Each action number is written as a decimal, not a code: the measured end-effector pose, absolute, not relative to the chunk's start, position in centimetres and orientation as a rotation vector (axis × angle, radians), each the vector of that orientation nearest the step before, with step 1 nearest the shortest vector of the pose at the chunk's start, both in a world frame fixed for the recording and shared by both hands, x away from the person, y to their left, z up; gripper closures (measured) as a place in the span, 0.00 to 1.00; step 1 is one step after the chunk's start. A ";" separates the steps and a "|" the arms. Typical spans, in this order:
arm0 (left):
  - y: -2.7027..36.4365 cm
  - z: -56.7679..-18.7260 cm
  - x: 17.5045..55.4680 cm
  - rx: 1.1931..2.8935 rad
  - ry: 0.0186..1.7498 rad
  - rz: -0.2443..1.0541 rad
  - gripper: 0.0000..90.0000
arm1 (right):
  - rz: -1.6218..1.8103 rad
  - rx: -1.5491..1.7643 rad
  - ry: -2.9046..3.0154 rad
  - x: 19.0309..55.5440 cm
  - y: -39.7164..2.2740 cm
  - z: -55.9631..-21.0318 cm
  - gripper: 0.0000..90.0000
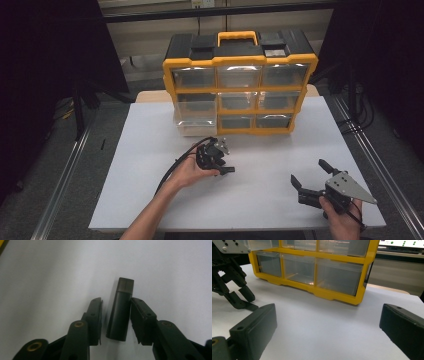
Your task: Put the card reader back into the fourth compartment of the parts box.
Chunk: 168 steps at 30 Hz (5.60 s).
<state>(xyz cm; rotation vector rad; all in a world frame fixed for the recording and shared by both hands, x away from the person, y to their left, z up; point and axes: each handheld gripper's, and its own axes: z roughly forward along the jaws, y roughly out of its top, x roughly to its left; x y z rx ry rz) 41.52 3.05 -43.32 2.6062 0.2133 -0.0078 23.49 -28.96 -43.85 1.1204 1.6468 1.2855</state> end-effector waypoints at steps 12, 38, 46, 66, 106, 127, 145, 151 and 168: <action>2.7 -43.2 41.7 2.622 0.217 -0.030 0.81 | 1.294 1.118 1.653 23.5 -29.0 -43.8 0.01; 4.6 -43.1 41.4 2.503 0.278 -0.094 0.82 | 1.294 1.118 1.654 23.5 -29.0 -43.8 0.01; 5.7 -41.9 40.8 2.443 0.267 -0.069 0.82 | 1.294 1.119 1.654 23.5 -29.0 -43.8 0.01; 7.6 -38.7 39.7 2.288 0.249 -0.025 0.82 | 1.303 1.110 1.654 23.4 -29.1 -43.7 0.01; 11.6 -32.9 38.8 2.117 0.239 0.120 0.82 | 1.304 1.106 1.653 23.4 -29.0 -43.8 0.01; 13.8 -29.6 37.6 2.072 0.214 0.197 0.82 | 1.302 1.104 1.645 23.4 -29.1 -43.7 0.01; 14.5 -26.3 38.7 2.057 0.256 0.284 0.82 | 1.314 1.095 1.642 23.5 -29.1 -43.7 0.01; 14.2 -25.3 39.3 2.050 0.267 0.295 0.82 | 1.313 1.094 1.642 23.4 -29.1 -43.7 0.01; 14.2 -23.7 41.4 2.125 0.319 0.330 0.82 | 1.313 1.095 1.642 23.4 -29.1 -43.7 0.01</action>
